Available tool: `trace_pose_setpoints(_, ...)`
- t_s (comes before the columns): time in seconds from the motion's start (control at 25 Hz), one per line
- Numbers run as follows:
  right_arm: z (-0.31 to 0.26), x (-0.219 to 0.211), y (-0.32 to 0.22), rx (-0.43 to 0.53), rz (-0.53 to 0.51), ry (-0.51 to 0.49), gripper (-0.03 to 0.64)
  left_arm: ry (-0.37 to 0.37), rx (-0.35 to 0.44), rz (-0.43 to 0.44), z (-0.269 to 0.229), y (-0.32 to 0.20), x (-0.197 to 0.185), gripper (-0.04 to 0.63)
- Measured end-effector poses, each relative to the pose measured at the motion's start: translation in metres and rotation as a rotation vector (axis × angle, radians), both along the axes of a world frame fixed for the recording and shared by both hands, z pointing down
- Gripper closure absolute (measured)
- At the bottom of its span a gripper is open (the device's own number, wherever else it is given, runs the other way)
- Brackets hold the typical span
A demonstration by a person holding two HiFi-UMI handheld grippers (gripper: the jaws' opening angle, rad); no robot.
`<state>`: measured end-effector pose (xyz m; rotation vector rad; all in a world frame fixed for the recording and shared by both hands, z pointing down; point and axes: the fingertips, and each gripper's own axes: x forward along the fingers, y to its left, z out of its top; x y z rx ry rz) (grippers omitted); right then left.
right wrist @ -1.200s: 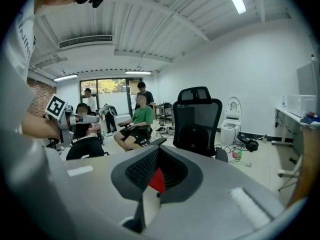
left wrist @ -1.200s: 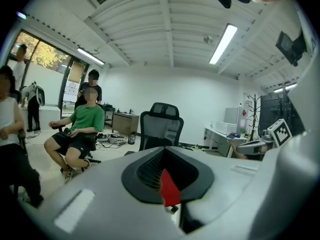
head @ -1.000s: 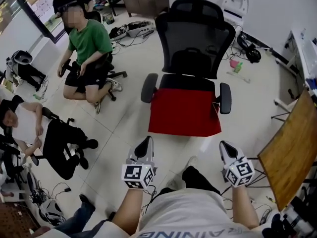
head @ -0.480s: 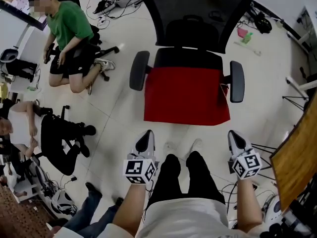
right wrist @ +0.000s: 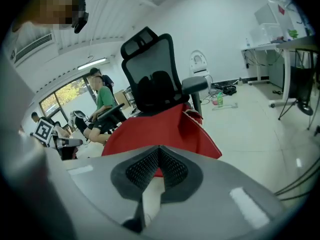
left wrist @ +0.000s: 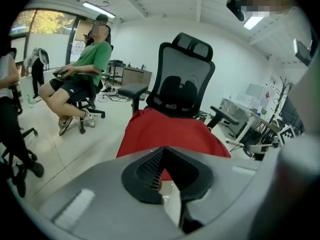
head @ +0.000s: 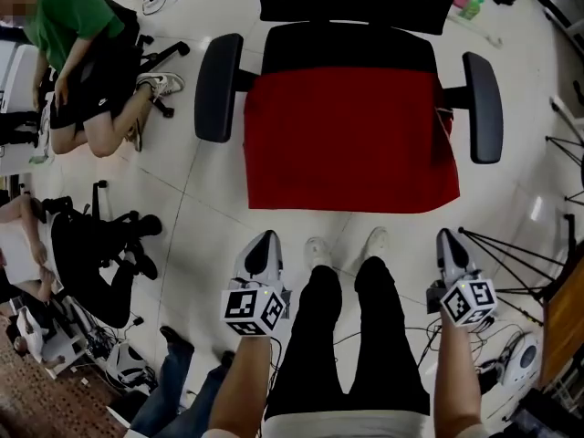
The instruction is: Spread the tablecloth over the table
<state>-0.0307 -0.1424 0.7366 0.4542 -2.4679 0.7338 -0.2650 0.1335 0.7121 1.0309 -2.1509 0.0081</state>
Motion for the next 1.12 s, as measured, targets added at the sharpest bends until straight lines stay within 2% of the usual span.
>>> trace_pose_setpoints(0.16,0.045,-0.003,0.004,0.020,-0.019,0.039,0.610,0.021,-0.020,-0.009,0.055,0.001,-0.001,0.589)
trace_pose_setpoints(0.36,0.076,-0.004,0.018,0.003,-0.038,0.047,0.611,0.053,-0.015,-0.019,0.093,0.005,-0.001,0.589)
trace_pose_setpoints(0.56,0.102,0.001,0.015,-0.068,0.018,0.022,0.610,0.139,0.047,-0.075,0.123,0.007,-0.002,0.589)
trace_pose_setpoints(0.68,0.115,0.000,0.006,-0.155,0.073,-0.027,0.609,0.208,0.093,-0.081,0.143,0.006,0.001,0.588)
trace_pose_setpoints(0.76,0.121,-0.003,-0.002,-0.225,0.112,-0.069,0.512,0.262,0.132,-0.070,0.155,0.000,0.003,0.492)
trace_pose_setpoints(0.84,0.129,0.000,-0.008,-0.284,0.156,-0.098,0.485,0.334,0.185,-0.098,0.165,-0.001,0.003,0.449)
trace_pose_setpoints(0.92,0.136,0.006,-0.012,-0.365,0.216,-0.150,0.413,0.442,0.284,-0.177,0.173,0.000,0.000,0.403)
trace_pose_setpoints(1.04,0.141,0.010,-0.019,-0.518,0.330,-0.279,0.388,0.617,0.443,-0.319,0.185,0.001,-0.009,0.363)
trace_pose_setpoints(1.12,0.143,0.008,-0.022,-0.586,0.370,-0.347,0.381,0.700,0.536,-0.396,0.191,0.000,-0.017,0.348)
